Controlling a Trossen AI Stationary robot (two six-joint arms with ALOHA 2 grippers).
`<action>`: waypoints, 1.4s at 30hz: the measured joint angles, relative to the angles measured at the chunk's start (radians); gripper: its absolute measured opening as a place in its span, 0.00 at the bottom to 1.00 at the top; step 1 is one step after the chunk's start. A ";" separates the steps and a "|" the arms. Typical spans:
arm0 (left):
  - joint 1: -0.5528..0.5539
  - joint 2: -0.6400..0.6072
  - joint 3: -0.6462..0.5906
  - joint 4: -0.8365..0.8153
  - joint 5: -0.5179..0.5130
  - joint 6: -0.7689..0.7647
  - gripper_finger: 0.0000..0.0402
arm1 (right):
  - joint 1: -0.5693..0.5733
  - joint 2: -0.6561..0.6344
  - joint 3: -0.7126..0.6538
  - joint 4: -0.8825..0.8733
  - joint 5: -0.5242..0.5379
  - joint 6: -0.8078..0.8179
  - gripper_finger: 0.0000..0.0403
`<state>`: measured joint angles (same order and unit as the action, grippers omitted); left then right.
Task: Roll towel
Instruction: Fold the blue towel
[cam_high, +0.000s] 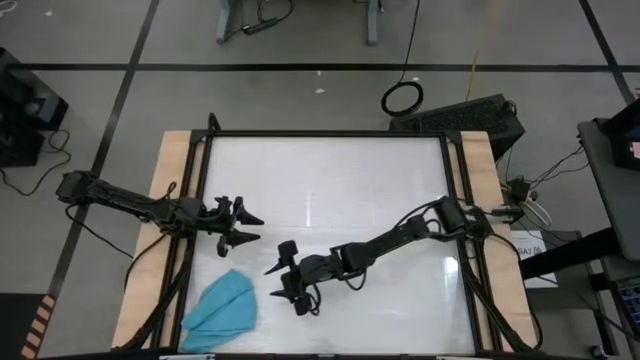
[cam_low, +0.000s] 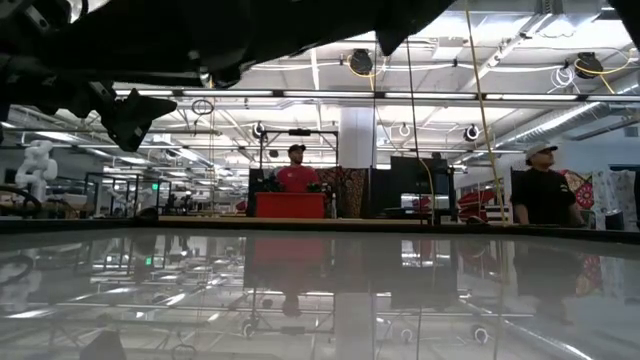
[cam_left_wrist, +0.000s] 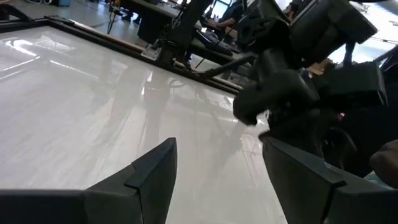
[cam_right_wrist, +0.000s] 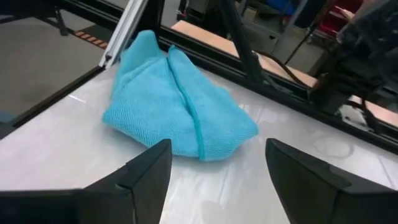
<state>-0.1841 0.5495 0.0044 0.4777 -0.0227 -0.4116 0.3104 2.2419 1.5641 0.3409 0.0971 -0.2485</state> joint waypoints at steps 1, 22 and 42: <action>0.000 0.000 0.000 0.000 0.000 0.000 0.60 | -0.003 0.011 0.014 0.000 -0.009 0.000 0.61; 0.000 0.000 0.000 -0.002 0.000 0.000 0.60 | -0.054 0.197 0.186 0.042 -0.182 0.110 0.52; 0.000 0.000 0.000 -0.016 0.000 0.000 0.60 | -0.076 0.360 0.376 -0.045 -0.131 0.104 0.52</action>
<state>-0.1840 0.5495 0.0047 0.4614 -0.0223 -0.4114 0.2344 2.6015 1.9400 0.2960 -0.0341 -0.1446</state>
